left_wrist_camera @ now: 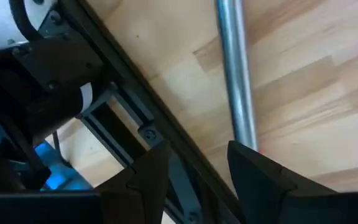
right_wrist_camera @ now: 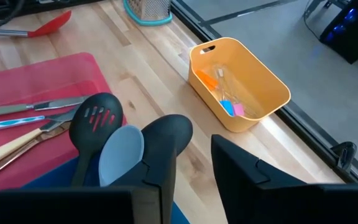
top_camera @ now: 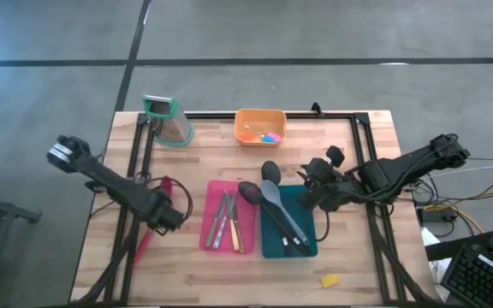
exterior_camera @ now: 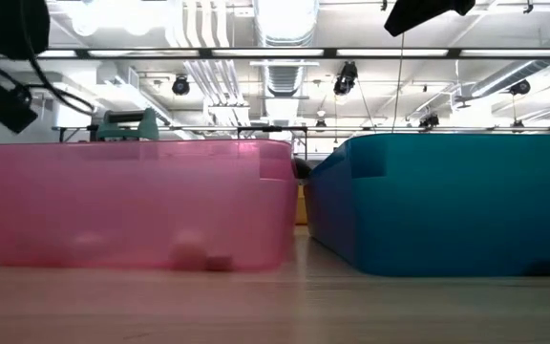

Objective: Pick & Place Kitchen Items
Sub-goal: Put the orange spoon into the blue bin

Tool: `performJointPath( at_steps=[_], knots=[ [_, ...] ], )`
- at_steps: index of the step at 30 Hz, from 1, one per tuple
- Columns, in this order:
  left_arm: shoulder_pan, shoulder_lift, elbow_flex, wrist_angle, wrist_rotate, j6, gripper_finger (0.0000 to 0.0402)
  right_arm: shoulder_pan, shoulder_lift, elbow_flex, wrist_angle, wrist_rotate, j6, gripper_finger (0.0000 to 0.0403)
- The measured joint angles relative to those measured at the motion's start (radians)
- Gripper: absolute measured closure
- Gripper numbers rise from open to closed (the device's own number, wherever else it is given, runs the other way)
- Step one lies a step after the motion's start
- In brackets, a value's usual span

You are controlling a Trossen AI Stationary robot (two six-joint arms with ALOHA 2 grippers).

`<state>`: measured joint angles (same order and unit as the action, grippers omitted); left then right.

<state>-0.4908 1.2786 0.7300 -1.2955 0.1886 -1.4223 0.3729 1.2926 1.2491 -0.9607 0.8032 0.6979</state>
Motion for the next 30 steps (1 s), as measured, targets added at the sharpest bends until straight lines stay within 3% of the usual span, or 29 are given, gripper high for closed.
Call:
performJointPath(
  at_steps=[4,11,17,30],
  knots=[
    [-0.002,0.028,-0.033,0.081,0.051,0.009,0.0235,0.0,0.0,0.0,0.0,0.0,0.001,0.0295],
    [-0.003,0.078,-0.041,0.129,0.064,0.022,0.0235,0.0,0.0,-0.001,0.001,0.0,0.002,0.0278],
    [-0.003,0.12,-0.057,0.264,0.064,0.06,0.0235,0.0,0.0,-0.015,0.001,0.0,0.002,0.0265],
    [-0.002,0.211,-0.166,0.395,0.138,0.069,0.0237,0.0,0.0,-0.027,0.0,0.0,0.002,0.0245]
  ],
)
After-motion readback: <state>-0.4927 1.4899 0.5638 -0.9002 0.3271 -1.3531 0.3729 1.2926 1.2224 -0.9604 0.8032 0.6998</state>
